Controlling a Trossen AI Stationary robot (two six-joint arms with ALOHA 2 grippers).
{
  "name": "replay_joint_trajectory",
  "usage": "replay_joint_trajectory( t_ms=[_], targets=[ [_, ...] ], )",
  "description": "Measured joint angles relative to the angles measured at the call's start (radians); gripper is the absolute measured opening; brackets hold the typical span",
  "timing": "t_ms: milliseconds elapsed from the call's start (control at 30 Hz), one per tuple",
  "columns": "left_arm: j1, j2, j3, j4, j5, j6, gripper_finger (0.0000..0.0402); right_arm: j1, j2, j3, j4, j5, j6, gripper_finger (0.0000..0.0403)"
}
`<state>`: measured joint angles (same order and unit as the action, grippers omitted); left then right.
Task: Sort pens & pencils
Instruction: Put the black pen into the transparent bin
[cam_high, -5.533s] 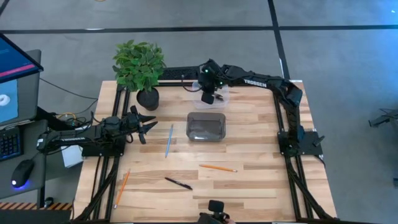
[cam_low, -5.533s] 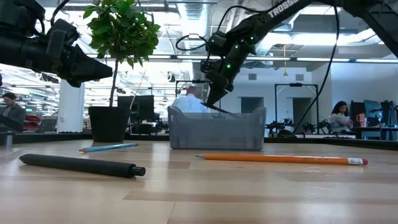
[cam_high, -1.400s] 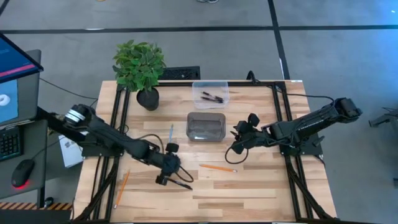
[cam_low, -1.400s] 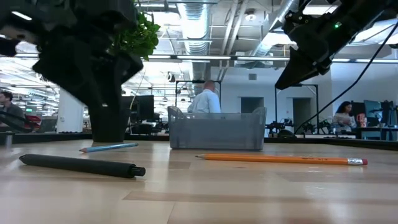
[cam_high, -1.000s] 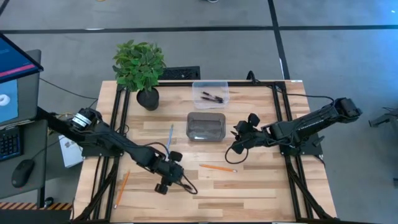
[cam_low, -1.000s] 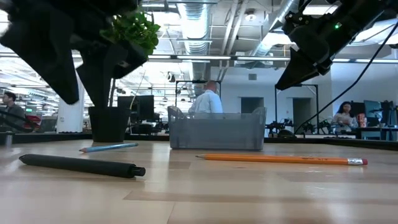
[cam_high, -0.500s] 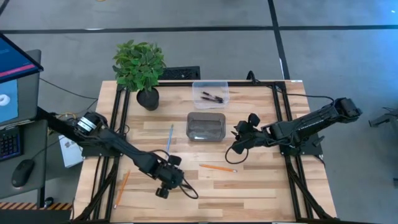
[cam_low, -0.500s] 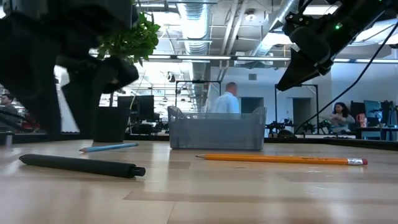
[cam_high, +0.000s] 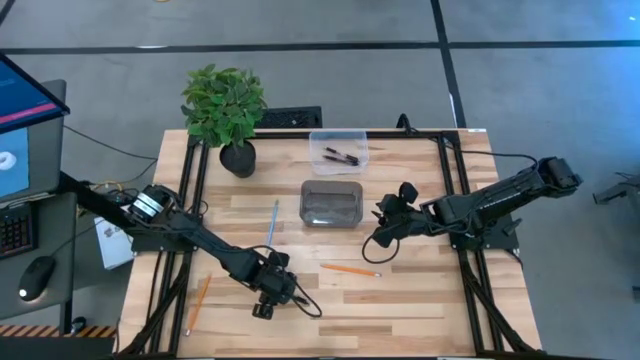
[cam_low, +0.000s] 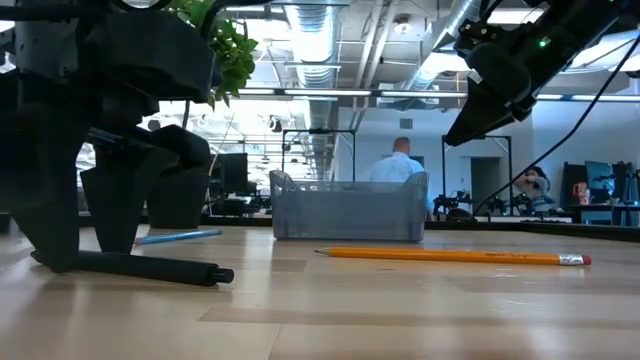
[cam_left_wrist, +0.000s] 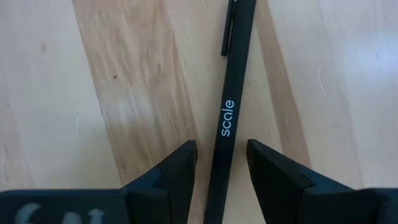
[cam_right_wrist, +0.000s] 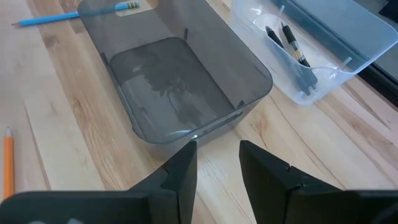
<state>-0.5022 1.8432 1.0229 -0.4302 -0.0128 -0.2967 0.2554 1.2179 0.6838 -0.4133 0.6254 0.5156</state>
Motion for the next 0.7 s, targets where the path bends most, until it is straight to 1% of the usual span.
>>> replay_joint_trajectory(
  t_ms=[367, 567, 700],
  targets=[
    [0.000, -0.003, -0.003, 0.018, -0.004, 0.007, 0.0142, 0.000, 0.000, 0.000, -0.001, 0.000, 0.000, 0.0145],
    [0.000, -0.002, -0.004, 0.018, -0.023, 0.043, 0.0142, 0.000, 0.000, 0.000, -0.001, 0.000, 0.000, 0.0145],
    [0.000, -0.001, -0.004, 0.014, -0.026, 0.032, 0.0129, 0.000, 0.000, 0.000, -0.001, 0.000, 0.000, 0.0141]
  ],
)
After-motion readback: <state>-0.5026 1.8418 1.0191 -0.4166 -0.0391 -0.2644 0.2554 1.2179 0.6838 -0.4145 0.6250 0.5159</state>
